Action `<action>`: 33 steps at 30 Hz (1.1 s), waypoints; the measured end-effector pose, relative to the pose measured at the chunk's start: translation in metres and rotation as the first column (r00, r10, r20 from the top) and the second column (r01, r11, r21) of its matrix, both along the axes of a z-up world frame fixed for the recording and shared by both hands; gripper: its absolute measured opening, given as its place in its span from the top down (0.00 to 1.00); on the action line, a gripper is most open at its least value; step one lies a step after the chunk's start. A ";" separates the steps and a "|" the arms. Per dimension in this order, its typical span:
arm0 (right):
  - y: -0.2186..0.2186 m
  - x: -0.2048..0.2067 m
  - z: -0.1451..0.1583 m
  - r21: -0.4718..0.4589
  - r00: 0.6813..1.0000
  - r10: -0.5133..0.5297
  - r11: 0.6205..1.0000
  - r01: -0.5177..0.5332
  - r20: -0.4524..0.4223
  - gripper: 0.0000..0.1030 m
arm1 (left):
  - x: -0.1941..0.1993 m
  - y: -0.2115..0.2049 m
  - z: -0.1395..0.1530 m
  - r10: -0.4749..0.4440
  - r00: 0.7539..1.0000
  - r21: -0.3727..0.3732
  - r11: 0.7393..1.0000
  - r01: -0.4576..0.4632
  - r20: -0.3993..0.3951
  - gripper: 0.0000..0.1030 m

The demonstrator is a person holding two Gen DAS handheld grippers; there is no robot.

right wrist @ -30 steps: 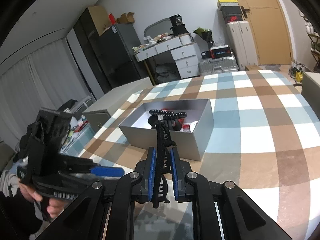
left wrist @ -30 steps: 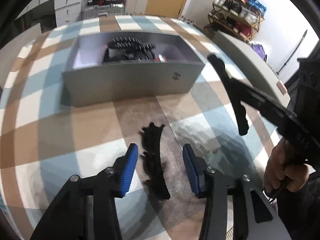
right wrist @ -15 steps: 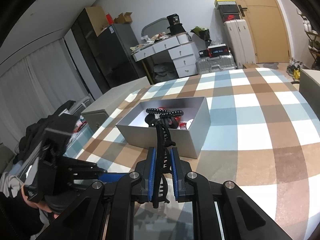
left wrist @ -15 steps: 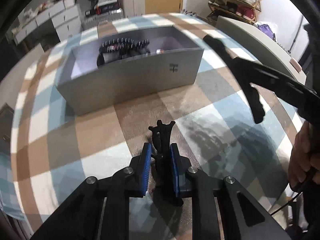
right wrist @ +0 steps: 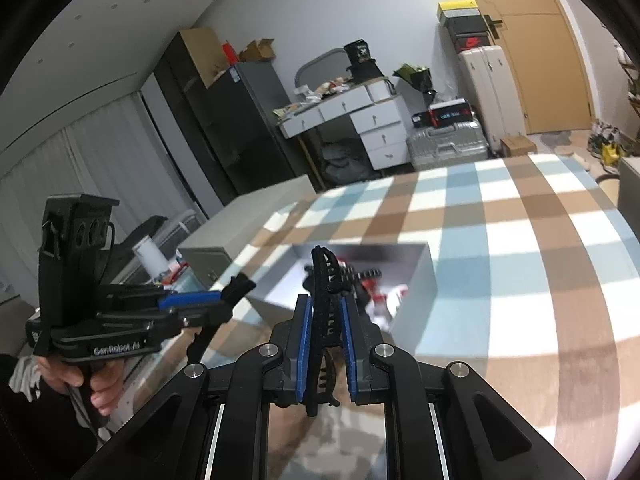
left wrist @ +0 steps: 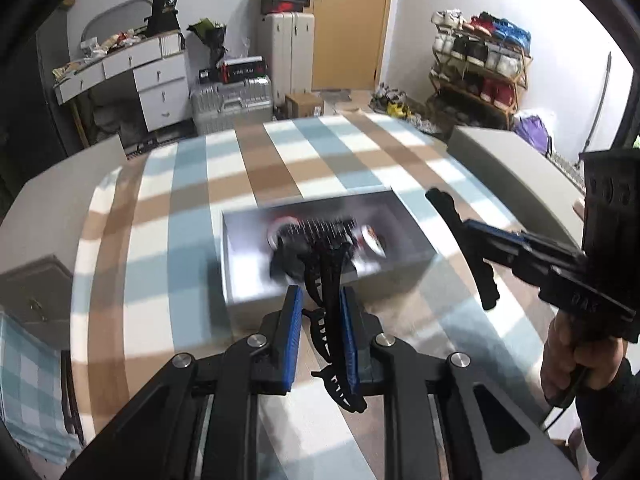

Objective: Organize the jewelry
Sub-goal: 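Carry the comb in the left tool while the right tool carries its comb over the box, then open both tools to drop the combs into the box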

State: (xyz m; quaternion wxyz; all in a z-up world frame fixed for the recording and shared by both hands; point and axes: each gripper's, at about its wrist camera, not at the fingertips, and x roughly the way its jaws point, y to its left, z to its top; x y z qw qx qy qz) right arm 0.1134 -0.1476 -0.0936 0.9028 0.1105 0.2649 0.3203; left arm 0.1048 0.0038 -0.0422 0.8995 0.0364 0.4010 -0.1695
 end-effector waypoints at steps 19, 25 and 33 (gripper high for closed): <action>0.039 0.061 0.009 -0.091 0.996 0.055 0.995 -0.049 0.069 0.86 | 0.055 0.010 -0.006 0.010 1.000 -0.151 0.989 -0.009 0.005 0.87; 0.041 0.067 -0.003 -0.113 0.998 0.043 0.993 -0.037 0.047 0.86 | 0.055 0.008 -0.012 0.006 1.000 -0.180 0.984 -0.009 -0.012 0.87; 0.044 0.069 -0.007 -0.145 0.998 0.043 0.989 -0.036 0.043 0.86 | 0.056 0.006 -0.016 0.006 1.000 -0.186 0.983 -0.008 -0.012 0.87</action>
